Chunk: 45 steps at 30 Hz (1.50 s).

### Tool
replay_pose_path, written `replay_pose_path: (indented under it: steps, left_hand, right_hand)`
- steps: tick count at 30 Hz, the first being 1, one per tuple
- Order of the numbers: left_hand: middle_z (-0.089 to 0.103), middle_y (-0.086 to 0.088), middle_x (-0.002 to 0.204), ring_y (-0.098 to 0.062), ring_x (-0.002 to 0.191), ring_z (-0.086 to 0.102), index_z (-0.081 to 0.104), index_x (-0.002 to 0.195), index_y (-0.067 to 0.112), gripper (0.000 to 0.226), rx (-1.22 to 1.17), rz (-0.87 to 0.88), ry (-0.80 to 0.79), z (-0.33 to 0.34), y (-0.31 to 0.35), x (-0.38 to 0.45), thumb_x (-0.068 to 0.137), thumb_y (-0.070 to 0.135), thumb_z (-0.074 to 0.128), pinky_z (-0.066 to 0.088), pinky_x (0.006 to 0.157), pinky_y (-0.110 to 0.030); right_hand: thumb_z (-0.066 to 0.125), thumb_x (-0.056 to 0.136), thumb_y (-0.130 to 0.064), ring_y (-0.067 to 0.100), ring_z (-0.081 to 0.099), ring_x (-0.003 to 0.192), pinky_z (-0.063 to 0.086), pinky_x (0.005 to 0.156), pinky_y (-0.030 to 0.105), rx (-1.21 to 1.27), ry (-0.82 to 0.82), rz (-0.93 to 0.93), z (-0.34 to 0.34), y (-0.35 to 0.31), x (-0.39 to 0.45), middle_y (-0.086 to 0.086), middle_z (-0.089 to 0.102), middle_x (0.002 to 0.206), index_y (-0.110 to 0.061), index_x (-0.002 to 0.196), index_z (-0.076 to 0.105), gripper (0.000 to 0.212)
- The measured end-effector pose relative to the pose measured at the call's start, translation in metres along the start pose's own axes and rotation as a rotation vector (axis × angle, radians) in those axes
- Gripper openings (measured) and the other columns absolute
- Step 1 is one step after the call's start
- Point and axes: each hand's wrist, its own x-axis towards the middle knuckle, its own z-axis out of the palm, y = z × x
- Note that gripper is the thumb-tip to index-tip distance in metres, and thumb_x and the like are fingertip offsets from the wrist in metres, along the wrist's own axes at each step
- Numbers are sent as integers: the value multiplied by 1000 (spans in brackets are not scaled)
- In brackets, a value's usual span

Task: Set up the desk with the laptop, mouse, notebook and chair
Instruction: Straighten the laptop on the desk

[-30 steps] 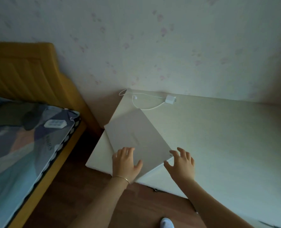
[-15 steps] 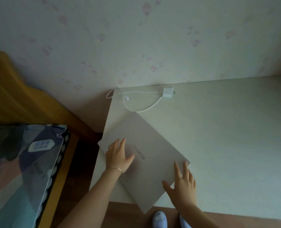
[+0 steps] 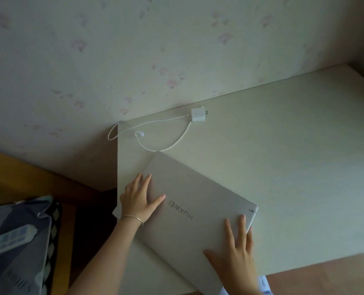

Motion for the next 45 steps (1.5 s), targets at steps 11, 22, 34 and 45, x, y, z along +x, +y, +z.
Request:
replay_pose_path:
  steps: [11,22,34,45]
  left_hand:
    - [8,13,158,-33,115,32,15,146,43,120,79,-28,-42,-2,18,-10,41,100,33,37,93,-45]
    - [7,17,156,-38,120,29,21,146,35,118,-89,-262,-67,15,119,-45,46,95,41,36,94,-50]
    - [-1,19,157,-34,119,28,16,147,37,110,-183,-419,-72,34,220,-72,56,90,46,39,96,-48]
    - [-4,16,158,-36,122,26,11,148,37,110,-101,-410,-75,40,236,-77,57,87,47,35,97,-46]
  right_hand:
    - [94,37,-34,51,27,125,37,95,62,152,126,7,-3,7,24,21,29,149,-17,131,49,106]
    - [83,54,-52,44,31,123,37,103,51,9,97,-19,-78,78,133,9,34,150,-22,128,56,85]
    - [78,57,-60,38,32,124,40,103,46,-48,12,-64,-138,135,205,0,34,151,-30,131,51,84]
    - [72,55,-68,42,21,127,33,106,52,-150,-65,-130,-146,148,197,4,21,155,-34,136,45,91]
